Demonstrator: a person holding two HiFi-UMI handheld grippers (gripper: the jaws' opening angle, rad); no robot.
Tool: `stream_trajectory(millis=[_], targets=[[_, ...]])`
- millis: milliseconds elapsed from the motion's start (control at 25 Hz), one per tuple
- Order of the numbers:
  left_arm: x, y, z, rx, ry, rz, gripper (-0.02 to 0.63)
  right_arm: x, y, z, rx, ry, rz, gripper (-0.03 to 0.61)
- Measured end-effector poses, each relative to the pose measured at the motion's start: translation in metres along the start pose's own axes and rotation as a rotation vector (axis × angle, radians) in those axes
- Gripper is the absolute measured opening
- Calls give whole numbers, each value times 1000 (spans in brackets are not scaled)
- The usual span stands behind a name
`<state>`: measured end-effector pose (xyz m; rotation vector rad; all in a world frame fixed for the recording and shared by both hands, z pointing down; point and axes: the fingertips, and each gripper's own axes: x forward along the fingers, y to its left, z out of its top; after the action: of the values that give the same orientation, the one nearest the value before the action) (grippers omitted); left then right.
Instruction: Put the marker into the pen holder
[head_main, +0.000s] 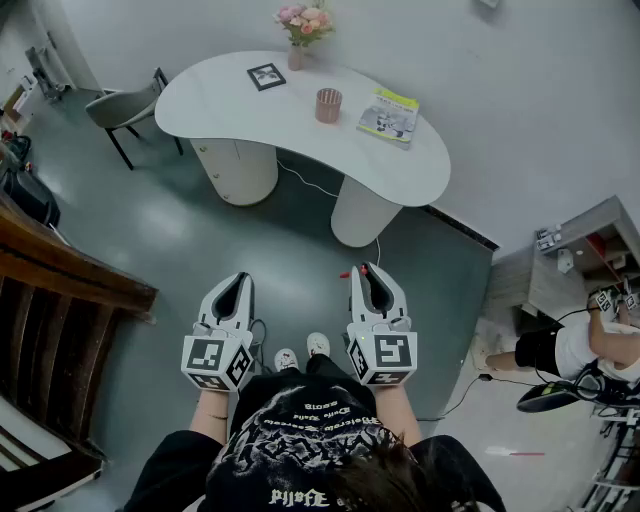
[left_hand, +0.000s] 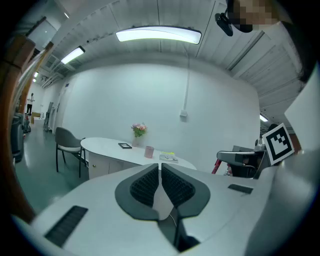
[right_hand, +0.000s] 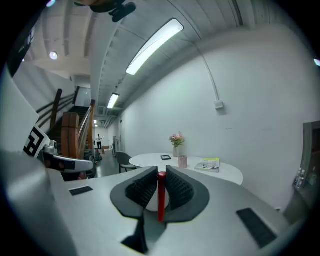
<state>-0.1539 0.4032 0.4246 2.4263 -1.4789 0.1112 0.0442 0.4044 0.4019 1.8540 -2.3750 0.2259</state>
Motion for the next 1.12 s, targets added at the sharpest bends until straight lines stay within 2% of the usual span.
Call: stream_trajectory(millis=[200, 440, 640, 880, 1120], targets=[[-2, 8, 0, 2, 2, -24, 35, 5, 11, -1, 4, 2, -10, 74], [-9, 14, -8, 21, 22, -50, 35, 0, 19, -3, 71, -29, -36, 74], [-8, 18, -13, 33, 39, -68, 35, 8, 26, -1, 69, -42, -30, 74], [14, 18, -20, 41, 49, -83, 35, 33, 14, -6, 66, -43, -33, 74], [62, 20, -21, 34, 75, -89, 35, 80, -14, -6, 57, -31, -18, 74]])
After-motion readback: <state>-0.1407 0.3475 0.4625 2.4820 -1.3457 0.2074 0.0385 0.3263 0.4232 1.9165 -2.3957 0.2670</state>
